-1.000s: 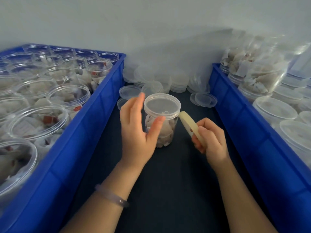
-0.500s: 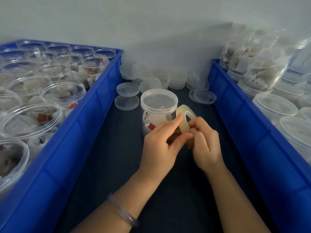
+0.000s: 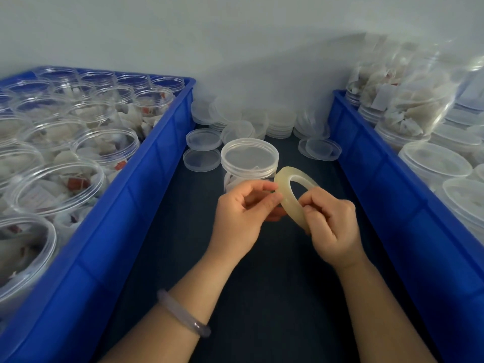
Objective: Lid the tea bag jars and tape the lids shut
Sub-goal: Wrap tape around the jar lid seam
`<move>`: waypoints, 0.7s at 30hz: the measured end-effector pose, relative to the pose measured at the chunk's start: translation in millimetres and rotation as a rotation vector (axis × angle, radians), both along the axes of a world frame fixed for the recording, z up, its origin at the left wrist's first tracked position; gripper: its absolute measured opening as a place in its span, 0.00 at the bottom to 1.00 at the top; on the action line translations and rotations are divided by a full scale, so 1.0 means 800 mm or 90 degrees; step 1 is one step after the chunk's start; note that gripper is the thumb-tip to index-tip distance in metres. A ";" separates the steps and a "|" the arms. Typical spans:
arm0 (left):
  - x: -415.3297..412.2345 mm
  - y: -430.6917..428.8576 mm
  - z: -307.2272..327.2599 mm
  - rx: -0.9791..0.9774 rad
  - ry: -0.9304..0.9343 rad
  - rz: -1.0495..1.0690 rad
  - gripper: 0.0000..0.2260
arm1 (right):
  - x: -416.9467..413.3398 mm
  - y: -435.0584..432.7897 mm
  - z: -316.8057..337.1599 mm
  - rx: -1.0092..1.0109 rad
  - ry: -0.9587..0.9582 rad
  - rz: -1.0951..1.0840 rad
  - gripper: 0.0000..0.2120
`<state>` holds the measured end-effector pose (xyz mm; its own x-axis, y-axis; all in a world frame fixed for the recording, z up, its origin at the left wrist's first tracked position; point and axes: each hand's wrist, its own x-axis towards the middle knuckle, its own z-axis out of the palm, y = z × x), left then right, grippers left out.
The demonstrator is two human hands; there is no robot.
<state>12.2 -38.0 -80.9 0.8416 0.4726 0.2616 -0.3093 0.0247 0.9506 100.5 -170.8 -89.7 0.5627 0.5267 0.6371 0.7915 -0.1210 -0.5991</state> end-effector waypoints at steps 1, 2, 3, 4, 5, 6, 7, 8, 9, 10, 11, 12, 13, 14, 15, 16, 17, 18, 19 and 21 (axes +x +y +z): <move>0.000 0.003 0.001 -0.016 0.006 -0.019 0.06 | -0.001 0.000 0.000 0.001 -0.002 0.005 0.12; 0.000 0.007 0.001 -0.024 0.014 -0.034 0.05 | -0.002 0.001 0.000 0.000 -0.003 0.010 0.12; 0.000 0.010 0.002 -0.020 0.025 -0.046 0.05 | -0.003 0.002 0.000 -0.002 -0.002 0.014 0.12; 0.000 0.012 0.002 -0.006 0.037 -0.054 0.04 | -0.003 0.002 -0.001 -0.005 0.000 0.014 0.12; 0.000 0.012 0.002 0.010 0.044 -0.060 0.03 | -0.003 0.003 -0.001 -0.006 0.001 0.013 0.12; -0.001 0.011 0.002 0.020 0.043 -0.058 0.03 | -0.002 0.002 -0.001 -0.007 0.003 0.010 0.12; -0.001 0.009 0.001 0.023 0.034 -0.049 0.04 | -0.001 0.002 -0.001 -0.005 0.005 0.006 0.13; -0.001 0.008 0.001 0.025 0.023 -0.039 0.06 | -0.001 0.001 -0.001 -0.004 0.006 0.003 0.13; -0.001 0.007 0.000 0.025 0.015 -0.030 0.08 | -0.001 0.001 -0.002 -0.004 0.003 0.002 0.13; -0.001 0.007 0.000 0.025 0.014 -0.026 0.08 | -0.001 0.001 -0.002 -0.008 0.000 0.000 0.13; -0.001 0.007 0.000 0.021 0.019 -0.025 0.07 | -0.001 0.001 -0.003 -0.013 -0.002 -0.001 0.13; -0.001 0.008 0.000 0.010 0.027 -0.026 0.06 | -0.001 0.002 -0.004 -0.019 0.000 -0.003 0.13; -0.001 0.009 -0.002 0.002 0.041 -0.032 0.04 | 0.000 0.002 -0.005 -0.026 0.004 -0.007 0.13; 0.000 0.009 -0.002 0.001 0.056 -0.040 0.03 | 0.000 0.002 -0.007 -0.032 0.008 -0.011 0.14; 0.000 0.008 -0.003 0.006 0.066 -0.047 0.03 | 0.001 0.002 -0.008 -0.035 0.012 -0.014 0.14; 0.000 0.007 -0.003 0.011 0.069 -0.048 0.03 | 0.001 0.002 -0.009 -0.036 0.014 -0.017 0.14; 0.001 0.007 -0.004 0.008 0.066 -0.046 0.03 | 0.001 0.002 -0.009 -0.035 0.015 -0.019 0.14; 0.001 0.007 -0.004 0.001 0.059 -0.042 0.03 | 0.001 0.002 -0.009 -0.032 0.016 -0.021 0.14; 0.001 0.006 -0.004 -0.009 0.052 -0.039 0.04 | 0.001 0.002 -0.009 -0.028 0.015 -0.022 0.13; 0.002 0.007 -0.006 -0.018 0.053 -0.032 0.04 | 0.000 0.003 -0.008 -0.030 0.009 -0.020 0.13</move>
<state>13.6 -32.8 -85.3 0.8826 0.4356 0.1769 -0.2270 0.0654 0.9717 100.6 -168.7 -96.5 0.5882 0.5386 0.6032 0.7782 -0.1741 -0.6034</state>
